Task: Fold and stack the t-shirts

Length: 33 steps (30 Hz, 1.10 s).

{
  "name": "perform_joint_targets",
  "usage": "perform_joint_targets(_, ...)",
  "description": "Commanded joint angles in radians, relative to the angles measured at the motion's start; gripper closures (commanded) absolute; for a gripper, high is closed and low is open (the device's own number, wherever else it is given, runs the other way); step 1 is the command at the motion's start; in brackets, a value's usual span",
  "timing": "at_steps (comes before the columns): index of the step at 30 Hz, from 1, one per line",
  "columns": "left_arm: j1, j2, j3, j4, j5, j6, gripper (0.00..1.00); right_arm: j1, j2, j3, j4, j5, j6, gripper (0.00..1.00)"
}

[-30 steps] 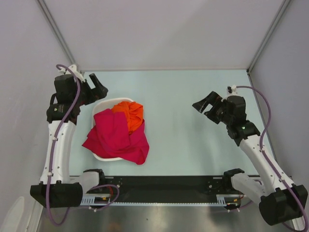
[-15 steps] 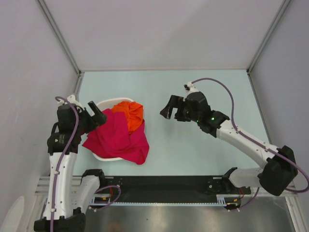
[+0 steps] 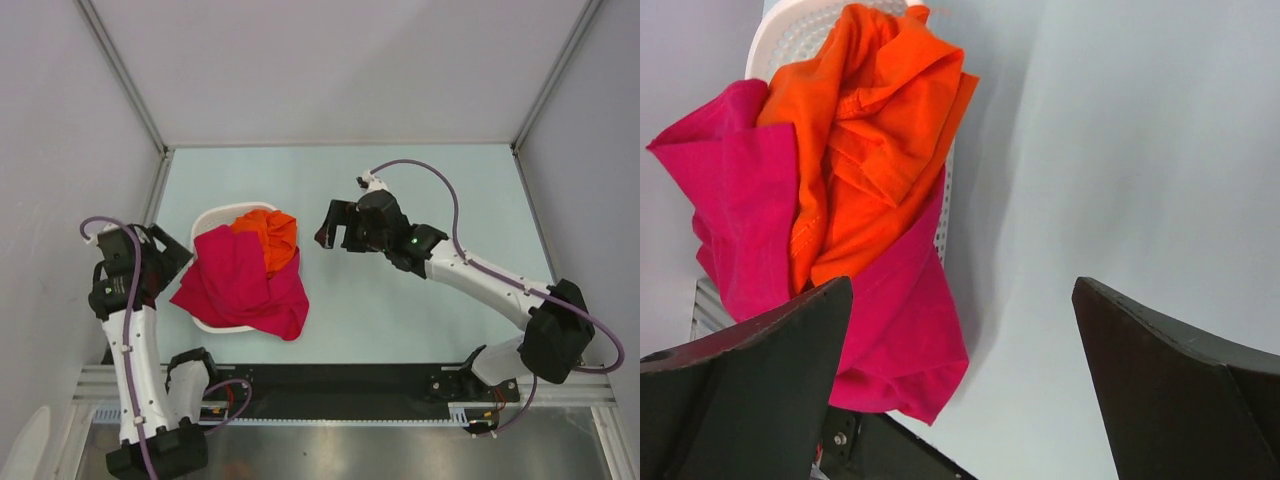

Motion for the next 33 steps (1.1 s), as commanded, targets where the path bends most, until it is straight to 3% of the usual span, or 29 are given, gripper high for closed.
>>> perform_joint_targets(1,0.014,-0.037,-0.005,0.053,0.233,0.036,0.1,0.022,0.039,0.008,0.058,0.009,0.022,0.0)
perform_joint_targets(3,-0.049,-0.044,0.014,0.099,0.297,0.057,0.11,0.009,0.051,0.022,0.052,-0.001,0.016,0.0)
perform_joint_targets(6,-0.32,-0.001,0.088,0.108,0.043,0.042,0.12,-0.05,0.059,0.016,0.043,-0.044,0.036,0.0)
perform_joint_targets(7,-0.482,0.018,0.105,0.105,-0.006,0.027,0.12,-0.072,0.058,0.011,0.039,-0.052,0.047,0.0)
perform_joint_targets(8,-0.543,0.039,0.137,0.105,-0.063,0.021,0.12,-0.096,0.047,0.005,0.038,-0.116,0.05,0.0)
perform_joint_targets(9,-0.604,0.091,0.149,0.102,-0.08,0.012,0.14,-0.124,0.036,-0.001,0.006,-0.118,0.054,0.0)
perform_joint_targets(10,-0.743,0.116,0.175,0.095,-0.123,-0.013,0.15,-0.17,0.019,-0.009,-0.013,-0.112,0.051,0.0)
perform_joint_targets(14,-1.029,0.235,0.203,0.001,-0.406,-0.116,0.15,-0.282,-0.147,-0.084,-0.08,-0.078,0.013,0.0)
perform_joint_targets(18,-1.158,0.343,0.2,0.024,-0.45,-0.206,0.16,-0.343,-0.292,-0.193,-0.128,-0.064,0.013,0.0)
perform_joint_targets(19,-1.228,0.416,0.246,0.029,-0.483,-0.206,0.16,-0.343,-0.32,-0.226,-0.138,-0.029,0.021,0.0)
perform_joint_targets(22,-1.298,0.591,0.33,0.007,-0.573,-0.185,0.18,-0.347,-0.398,-0.26,-0.197,0.028,0.047,0.0)
perform_joint_targets(27,-1.303,0.707,0.294,-0.112,-0.744,-0.348,0.24,-0.347,-0.472,-0.274,-0.272,0.06,0.062,0.0)
perform_joint_targets(30,-1.284,0.688,0.167,-0.062,-0.726,-0.361,0.33,-0.348,-0.496,-0.288,-0.292,0.074,0.068,0.0)
perform_joint_targets(33,-1.278,0.732,0.15,0.038,-0.706,-0.332,0.36,-0.348,-0.504,-0.302,-0.286,0.078,0.079,0.0)
